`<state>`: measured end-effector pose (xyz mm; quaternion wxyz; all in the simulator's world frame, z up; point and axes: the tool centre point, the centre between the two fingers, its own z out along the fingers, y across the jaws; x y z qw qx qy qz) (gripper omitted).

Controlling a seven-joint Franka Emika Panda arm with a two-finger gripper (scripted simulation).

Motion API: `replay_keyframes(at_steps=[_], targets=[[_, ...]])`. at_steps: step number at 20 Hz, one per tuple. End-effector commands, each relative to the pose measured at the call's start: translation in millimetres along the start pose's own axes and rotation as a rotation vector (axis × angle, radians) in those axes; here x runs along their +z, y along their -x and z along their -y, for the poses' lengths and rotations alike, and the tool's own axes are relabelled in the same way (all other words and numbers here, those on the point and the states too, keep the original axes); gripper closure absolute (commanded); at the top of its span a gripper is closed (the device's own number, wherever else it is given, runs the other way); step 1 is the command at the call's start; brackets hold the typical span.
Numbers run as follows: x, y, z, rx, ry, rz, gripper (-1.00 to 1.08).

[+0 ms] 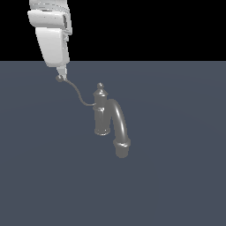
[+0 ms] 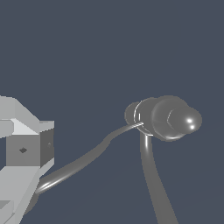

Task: Turn on the faucet by rotating a designated handle.

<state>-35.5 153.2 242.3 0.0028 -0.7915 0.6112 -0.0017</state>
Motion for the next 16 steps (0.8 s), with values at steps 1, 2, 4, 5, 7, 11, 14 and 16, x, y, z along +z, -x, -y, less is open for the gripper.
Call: replay_keyframes(at_steps=[1, 2, 4, 5, 7, 11, 14, 16], targets=[[0.5, 1.3, -11.0, -0.002, 0.007, -0.001, 1.08], [0.5, 1.3, -14.2, -0.002, 0.007, -0.001, 1.08], [0.5, 1.2, -20.6, -0.002, 0.007, -0.001, 1.08], [0.5, 1.1, -23.8, -0.002, 0.007, -0.001, 1.08], [0.3, 0.8, -30.2, -0.002, 0.007, -0.001, 1.08], [-1.6, -5.0, -29.5, 0.007, -0.004, -0.003, 1.08], [-1.3, -13.1, -39.0, 0.006, -0.002, -0.002, 1.08], [-1.1, -18.5, -45.3, 0.005, -0.002, -0.002, 1.08]])
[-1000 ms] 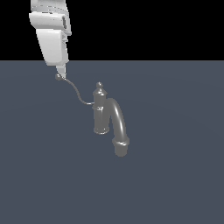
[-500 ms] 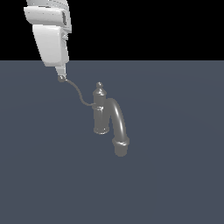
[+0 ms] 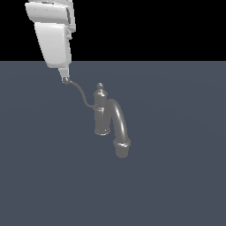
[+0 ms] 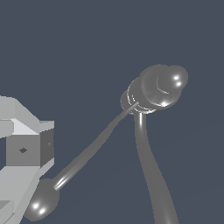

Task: Turn on the faucet by rotating a designated handle.

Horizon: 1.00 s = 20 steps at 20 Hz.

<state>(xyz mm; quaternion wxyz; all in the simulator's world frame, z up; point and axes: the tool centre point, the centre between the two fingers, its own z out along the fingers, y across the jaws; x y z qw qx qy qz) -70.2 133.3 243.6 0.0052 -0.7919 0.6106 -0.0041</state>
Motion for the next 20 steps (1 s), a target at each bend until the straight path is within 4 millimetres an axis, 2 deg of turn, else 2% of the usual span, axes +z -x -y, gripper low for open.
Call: replay_keyframes(at_steps=[1, 18, 19, 20], targets=[[0.4, -10.7, -9.9, 0.007, 0.006, -0.001, 1.08], [0.9, -59.0, -65.3, 0.000, 0.013, 0.000, 1.08], [0.9, -59.0, -65.3, 0.000, 0.013, 0.000, 1.08], [-0.8, -50.9, -59.3, -0.011, 0.006, -0.001, 1.08]])
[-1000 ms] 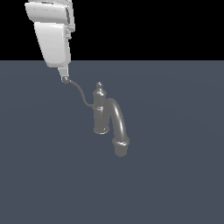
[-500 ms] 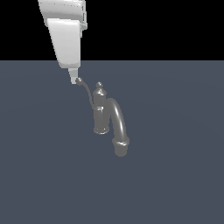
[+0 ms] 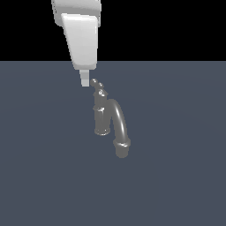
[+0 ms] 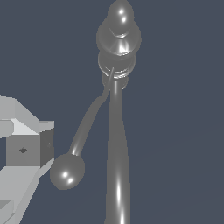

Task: Turn on the faucet by rotating a designated handle.

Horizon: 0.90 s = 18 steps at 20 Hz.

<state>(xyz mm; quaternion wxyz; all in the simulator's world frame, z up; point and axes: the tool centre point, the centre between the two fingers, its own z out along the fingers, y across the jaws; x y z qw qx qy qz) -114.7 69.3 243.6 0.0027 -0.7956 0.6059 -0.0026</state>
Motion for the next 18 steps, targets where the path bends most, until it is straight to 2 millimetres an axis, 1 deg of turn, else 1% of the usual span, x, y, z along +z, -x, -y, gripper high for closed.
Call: replay_keyframes(at_steps=[1, 18], targets=[[0.0, -6.1, -0.3, 0.001, 0.000, 0.000, 1.08], [1.6, -99.5, -4.0, 0.011, 0.007, 0.001, 1.08]])
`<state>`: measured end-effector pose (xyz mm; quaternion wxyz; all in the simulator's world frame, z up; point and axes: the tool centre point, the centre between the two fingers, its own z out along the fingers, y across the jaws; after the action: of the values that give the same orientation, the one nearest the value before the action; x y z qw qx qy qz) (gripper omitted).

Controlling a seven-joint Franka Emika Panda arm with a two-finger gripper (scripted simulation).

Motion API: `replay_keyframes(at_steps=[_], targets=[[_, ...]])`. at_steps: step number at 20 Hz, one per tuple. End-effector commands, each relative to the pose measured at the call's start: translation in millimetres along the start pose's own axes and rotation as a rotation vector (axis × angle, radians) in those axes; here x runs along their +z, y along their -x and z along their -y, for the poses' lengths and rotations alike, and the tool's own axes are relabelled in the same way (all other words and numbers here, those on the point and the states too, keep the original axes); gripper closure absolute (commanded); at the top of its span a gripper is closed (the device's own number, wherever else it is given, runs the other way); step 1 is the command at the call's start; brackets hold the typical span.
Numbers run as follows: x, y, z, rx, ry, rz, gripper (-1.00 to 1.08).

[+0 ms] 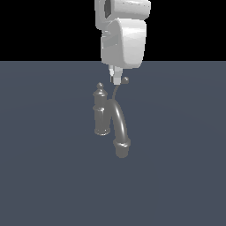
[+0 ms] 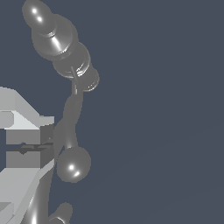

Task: Turn on the faucet by rotating a designated handle.

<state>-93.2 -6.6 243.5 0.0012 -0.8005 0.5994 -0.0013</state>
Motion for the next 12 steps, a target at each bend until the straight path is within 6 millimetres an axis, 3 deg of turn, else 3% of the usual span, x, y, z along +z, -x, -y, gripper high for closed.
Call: replay_keyframes(at_steps=[1, 2, 3, 12], targets=[[1.6, -25.7, -5.2, 0.027, 0.003, 0.000, 1.08], [1.6, -25.7, -5.2, 0.027, 0.003, 0.000, 1.08], [-0.1, -7.5, -0.1, -0.001, -0.001, 0.001, 1.08], [0.5, -31.1, 18.1, 0.007, 0.000, 0.001, 1.08]])
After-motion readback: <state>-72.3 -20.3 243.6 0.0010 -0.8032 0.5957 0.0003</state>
